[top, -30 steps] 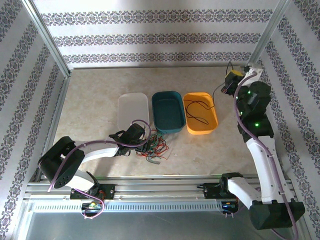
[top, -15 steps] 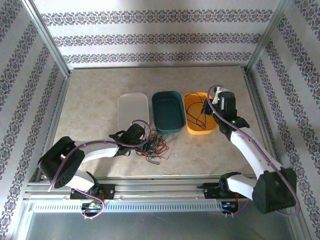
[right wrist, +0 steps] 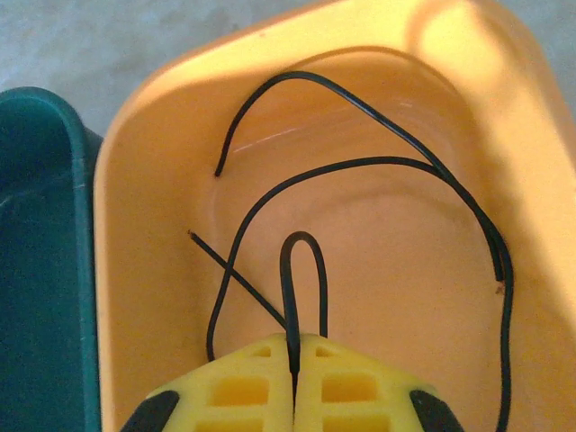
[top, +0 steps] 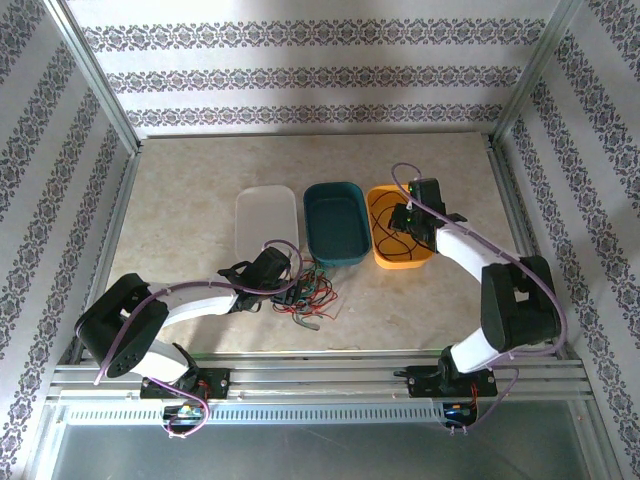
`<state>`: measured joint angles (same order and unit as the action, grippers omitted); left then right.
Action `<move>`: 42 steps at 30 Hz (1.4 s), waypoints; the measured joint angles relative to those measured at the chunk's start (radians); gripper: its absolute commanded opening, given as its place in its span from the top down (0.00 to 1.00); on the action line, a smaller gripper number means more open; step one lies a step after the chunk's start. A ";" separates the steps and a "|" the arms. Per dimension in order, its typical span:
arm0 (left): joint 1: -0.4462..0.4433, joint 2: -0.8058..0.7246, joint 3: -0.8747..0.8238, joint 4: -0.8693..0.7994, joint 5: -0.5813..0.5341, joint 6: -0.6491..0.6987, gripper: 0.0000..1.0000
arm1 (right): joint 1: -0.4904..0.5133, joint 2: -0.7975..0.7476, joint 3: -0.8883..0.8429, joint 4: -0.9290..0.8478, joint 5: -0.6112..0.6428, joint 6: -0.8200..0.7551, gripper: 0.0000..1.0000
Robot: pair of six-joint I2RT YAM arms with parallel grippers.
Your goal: Untangle the cables
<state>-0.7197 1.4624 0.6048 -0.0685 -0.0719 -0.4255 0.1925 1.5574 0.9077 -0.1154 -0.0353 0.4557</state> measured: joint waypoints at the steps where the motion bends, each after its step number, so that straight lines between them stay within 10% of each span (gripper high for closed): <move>1: 0.000 -0.001 0.000 -0.002 0.000 0.000 0.14 | 0.000 0.014 0.004 0.000 0.000 0.008 1.00; 7: 0.000 -0.009 0.000 -0.006 0.000 0.003 0.14 | -0.003 0.061 0.009 -0.007 0.007 0.038 1.00; 13: 0.000 -0.034 -0.010 -0.010 0.001 0.003 0.14 | -0.021 0.052 0.007 -0.018 0.035 0.056 0.59; 17: 0.000 -0.061 -0.025 -0.010 0.001 0.003 0.12 | -0.025 -0.032 -0.011 -0.036 0.059 0.048 0.51; 24: -0.001 -0.098 -0.027 -0.009 0.000 0.007 0.12 | 0.031 -0.282 -0.048 -0.064 0.094 -0.009 0.50; 30: -0.001 -0.139 -0.042 -0.006 0.002 0.007 0.12 | 0.304 -0.443 -0.146 -0.079 -0.109 -0.106 0.51; 35: -0.001 -0.142 -0.045 -0.004 0.014 0.010 0.12 | 0.532 -0.350 -0.180 -0.097 -0.278 -0.143 0.56; 42: -0.001 -0.109 -0.045 0.002 0.020 0.022 0.13 | 0.561 -0.157 -0.179 -0.114 -0.346 -0.175 0.66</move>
<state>-0.7204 1.3537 0.5598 -0.0662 -0.0521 -0.4034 0.7536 1.4006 0.7284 -0.2291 -0.3817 0.2806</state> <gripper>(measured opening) 0.872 0.357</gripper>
